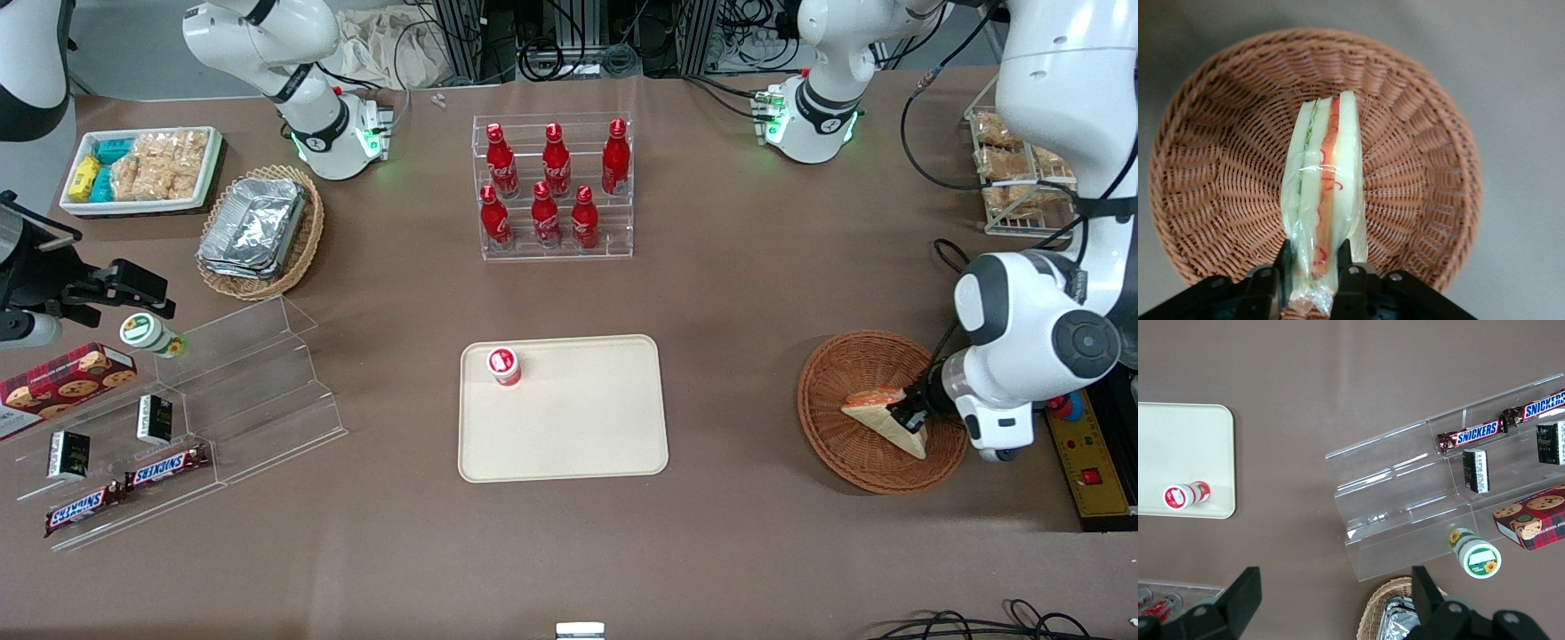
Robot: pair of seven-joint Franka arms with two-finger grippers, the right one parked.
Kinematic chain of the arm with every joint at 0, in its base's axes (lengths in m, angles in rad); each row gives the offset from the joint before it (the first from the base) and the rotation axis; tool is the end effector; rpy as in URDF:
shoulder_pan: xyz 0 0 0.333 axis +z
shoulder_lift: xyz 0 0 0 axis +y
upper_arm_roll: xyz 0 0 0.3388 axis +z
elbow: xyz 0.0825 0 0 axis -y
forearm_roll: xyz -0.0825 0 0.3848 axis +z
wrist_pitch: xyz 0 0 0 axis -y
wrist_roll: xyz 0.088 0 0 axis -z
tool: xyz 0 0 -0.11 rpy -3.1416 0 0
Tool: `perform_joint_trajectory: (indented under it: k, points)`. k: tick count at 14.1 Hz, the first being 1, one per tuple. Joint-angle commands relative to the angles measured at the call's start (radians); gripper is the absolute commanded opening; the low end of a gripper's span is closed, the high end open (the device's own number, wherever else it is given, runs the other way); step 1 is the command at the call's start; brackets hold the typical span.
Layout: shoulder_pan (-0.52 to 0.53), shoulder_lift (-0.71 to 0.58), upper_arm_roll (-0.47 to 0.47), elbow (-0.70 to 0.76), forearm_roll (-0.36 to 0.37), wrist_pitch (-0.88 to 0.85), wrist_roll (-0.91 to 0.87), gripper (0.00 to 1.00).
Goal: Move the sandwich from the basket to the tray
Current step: 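Lift the sandwich up out of the basket with the left gripper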
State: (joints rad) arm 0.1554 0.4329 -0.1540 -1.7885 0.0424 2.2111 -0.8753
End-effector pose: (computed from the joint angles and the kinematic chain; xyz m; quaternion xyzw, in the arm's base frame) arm 0.6600 0.0115 0.3305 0.9078 0.4191 -0.0086 0.0128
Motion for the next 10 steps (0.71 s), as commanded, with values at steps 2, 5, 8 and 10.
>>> perform_joint_trajectory:
  k: [2, 5, 8, 10]
  points:
    - [-0.007, -0.069, -0.004, 0.081, -0.001, -0.185, -0.037, 0.0]
    - [-0.01, -0.072, -0.03, 0.268, 0.001, -0.449, -0.002, 0.0]
    - [-0.01, -0.12, -0.1, 0.311, 0.004, -0.536, 0.071, 0.0]
    - [-0.01, -0.128, -0.157, 0.314, 0.014, -0.536, 0.123, 0.0]
